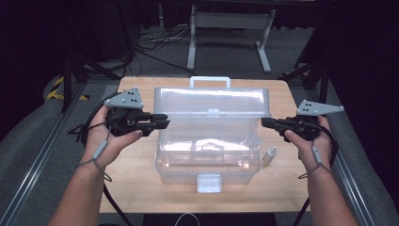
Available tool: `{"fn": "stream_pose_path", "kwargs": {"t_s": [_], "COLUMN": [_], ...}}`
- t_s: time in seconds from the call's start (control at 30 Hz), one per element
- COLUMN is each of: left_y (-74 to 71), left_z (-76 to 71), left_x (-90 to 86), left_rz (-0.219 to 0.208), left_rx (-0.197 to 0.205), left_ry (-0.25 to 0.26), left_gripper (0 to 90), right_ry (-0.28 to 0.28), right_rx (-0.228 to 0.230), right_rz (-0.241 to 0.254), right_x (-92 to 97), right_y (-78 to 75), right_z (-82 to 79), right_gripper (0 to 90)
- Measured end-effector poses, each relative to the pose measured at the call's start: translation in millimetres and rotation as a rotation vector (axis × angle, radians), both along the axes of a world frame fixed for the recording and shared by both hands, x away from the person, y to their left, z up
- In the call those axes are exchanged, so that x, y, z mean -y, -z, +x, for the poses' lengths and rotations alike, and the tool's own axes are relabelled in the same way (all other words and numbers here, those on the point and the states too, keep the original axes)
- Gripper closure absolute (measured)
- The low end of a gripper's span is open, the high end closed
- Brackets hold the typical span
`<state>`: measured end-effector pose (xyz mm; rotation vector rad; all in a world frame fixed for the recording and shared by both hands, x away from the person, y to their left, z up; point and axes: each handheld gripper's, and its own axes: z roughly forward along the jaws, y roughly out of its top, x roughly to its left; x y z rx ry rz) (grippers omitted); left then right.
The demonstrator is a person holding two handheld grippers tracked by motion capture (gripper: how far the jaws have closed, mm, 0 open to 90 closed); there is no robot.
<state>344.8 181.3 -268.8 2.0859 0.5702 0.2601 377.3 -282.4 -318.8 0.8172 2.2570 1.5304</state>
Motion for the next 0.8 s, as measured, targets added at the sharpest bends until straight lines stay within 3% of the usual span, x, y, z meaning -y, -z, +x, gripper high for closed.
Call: {"fn": "stream_pose_path", "kwargs": {"t_s": [0.13, 0.23, 0.33, 0.43, 0.57, 0.8], "left_y": [13.5, 29.4, 38.5, 45.6, 53.9, 58.1], "left_z": [1.6, 4.6, 8.6, 13.4, 20.2, 25.9], "left_x": [-2.2, -4.5, -5.6, -6.3, -8.8, -7.3], "left_rz": [-0.004, -0.005, -0.013, -0.011, -0.058, -0.054], "left_rx": [-0.017, -0.020, -0.021, -0.016, -0.007, 0.006], "left_ry": [-0.011, -0.045, -0.073, -0.109, -0.151, -0.183], "left_gripper": [82.8, 84.1, 84.9, 85.1, 85.2, 86.8], "right_ry": [0.008, 0.005, 0.003, -0.002, -0.006, -0.006], "right_rx": [0.006, 0.011, 0.013, 0.017, 0.022, 0.029], "right_rz": [0.031, 0.067, 0.066, 0.070, 0.067, 0.066], "right_x": [0.2, 1.4, 1.4, 0.3, -1.0, -2.0], "right_y": [3.1, 7.2, 6.7, 6.7, 7.0, 8.1], "right_z": [-1.0, -1.8, -2.0, -3.2, -3.7, -5.0], "right_gripper": [90.0, 90.0, 90.0, 90.0, 90.0, 90.0]}}
